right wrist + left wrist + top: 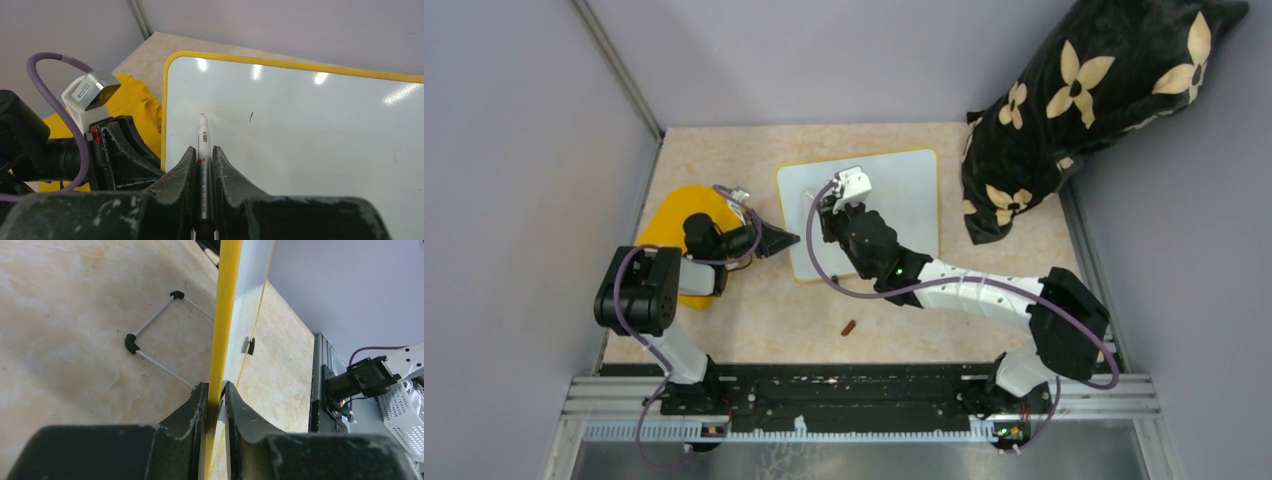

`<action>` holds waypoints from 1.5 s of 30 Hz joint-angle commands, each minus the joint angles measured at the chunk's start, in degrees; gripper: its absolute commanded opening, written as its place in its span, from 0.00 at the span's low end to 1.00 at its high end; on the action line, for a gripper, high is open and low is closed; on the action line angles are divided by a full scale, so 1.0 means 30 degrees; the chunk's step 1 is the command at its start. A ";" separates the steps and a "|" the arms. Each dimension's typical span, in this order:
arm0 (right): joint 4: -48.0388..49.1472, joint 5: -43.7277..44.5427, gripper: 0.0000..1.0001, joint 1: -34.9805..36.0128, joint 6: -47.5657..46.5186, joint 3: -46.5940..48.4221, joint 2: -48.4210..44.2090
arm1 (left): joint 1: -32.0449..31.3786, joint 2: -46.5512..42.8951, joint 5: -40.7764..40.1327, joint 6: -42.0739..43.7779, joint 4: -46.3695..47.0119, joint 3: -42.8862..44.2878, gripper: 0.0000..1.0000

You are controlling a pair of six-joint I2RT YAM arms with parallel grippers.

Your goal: Write a sentence on the whiteboard

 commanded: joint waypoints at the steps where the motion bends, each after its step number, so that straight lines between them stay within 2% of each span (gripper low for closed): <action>1: 0.1252 0.0385 0.00 -0.0135 0.0105 0.1103 0.0202 | -0.0120 -0.0160 -0.0196 0.0539 -0.0520 -0.0080 0.19; 22: 0.1195 0.0019 0.00 -0.0858 0.1025 0.1098 0.0731 | -0.0120 -0.0102 -0.0207 0.0645 -0.0668 -0.0051 0.15; 45: 0.0398 0.0542 0.00 -0.0906 0.1605 -0.1269 -0.0600 | -0.0120 -0.0159 -0.0236 0.0788 -0.0814 -0.0051 0.09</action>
